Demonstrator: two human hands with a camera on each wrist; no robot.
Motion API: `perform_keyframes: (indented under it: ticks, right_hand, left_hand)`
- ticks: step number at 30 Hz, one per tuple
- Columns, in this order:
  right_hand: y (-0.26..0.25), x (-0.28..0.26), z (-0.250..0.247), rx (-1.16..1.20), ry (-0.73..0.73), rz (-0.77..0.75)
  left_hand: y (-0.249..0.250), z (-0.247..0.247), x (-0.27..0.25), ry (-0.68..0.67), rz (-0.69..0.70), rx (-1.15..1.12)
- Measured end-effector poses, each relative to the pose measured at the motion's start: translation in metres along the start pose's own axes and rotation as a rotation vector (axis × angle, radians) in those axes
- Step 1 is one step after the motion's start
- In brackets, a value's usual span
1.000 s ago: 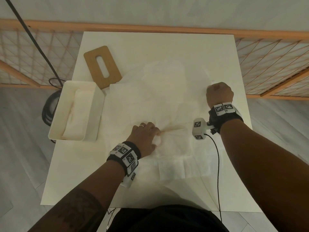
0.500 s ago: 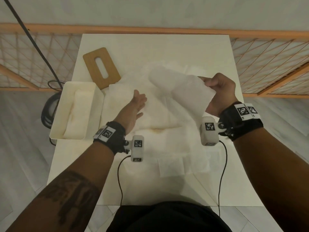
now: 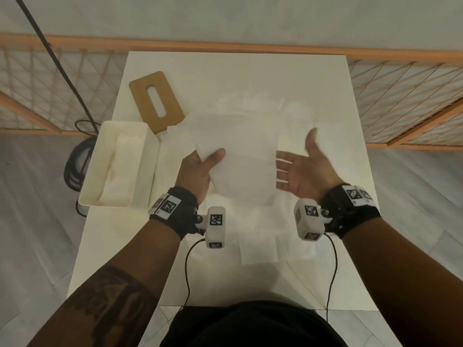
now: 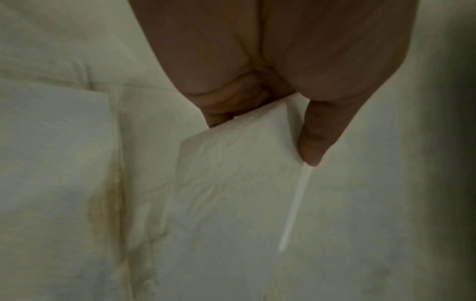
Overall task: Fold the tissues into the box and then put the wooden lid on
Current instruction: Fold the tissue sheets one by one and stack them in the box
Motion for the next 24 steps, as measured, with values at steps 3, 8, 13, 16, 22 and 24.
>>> perform_keyframes:
  ticks: [3, 8, 13, 16, 22, 24]
  right_hand:
    - [0.020, 0.006, 0.002, -0.192, -0.003, -0.077]
    - [0.017, 0.013, 0.006, -0.261, 0.077, -0.191]
    - [0.001, 0.007, -0.005, -0.323, 0.101, -0.220]
    - [-0.004, 0.002, -0.007, -0.334, 0.080, -0.229]
    - [-0.007, -0.005, -0.017, -0.404, 0.040, -0.255]
    - [-0.006, -0.006, -0.019, -0.451, 0.017, -0.244]
  left_hand:
    - [-0.010, 0.002, -0.003, 0.019, -0.013, 0.030]
    - [-0.013, -0.003, -0.002, -0.004, 0.011, 0.126]
    - [0.000, -0.028, 0.003, 0.027, 0.057, 0.341]
    - [0.003, -0.035, 0.002, 0.008, 0.106, 0.472]
    - [0.000, -0.044, 0.004, -0.027, 0.120, 0.470]
    - [-0.005, -0.045, 0.003, -0.060, 0.098, 0.463]
Point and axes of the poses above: each hand's wrist, its own x-axis towards the middle knuckle, its own z-axis out of the palm, y = z × x, the point moved 2 cm from there along x, towards the middle knuckle, and after that the axes turned 10 degrees about x, right-handed, at the moved point
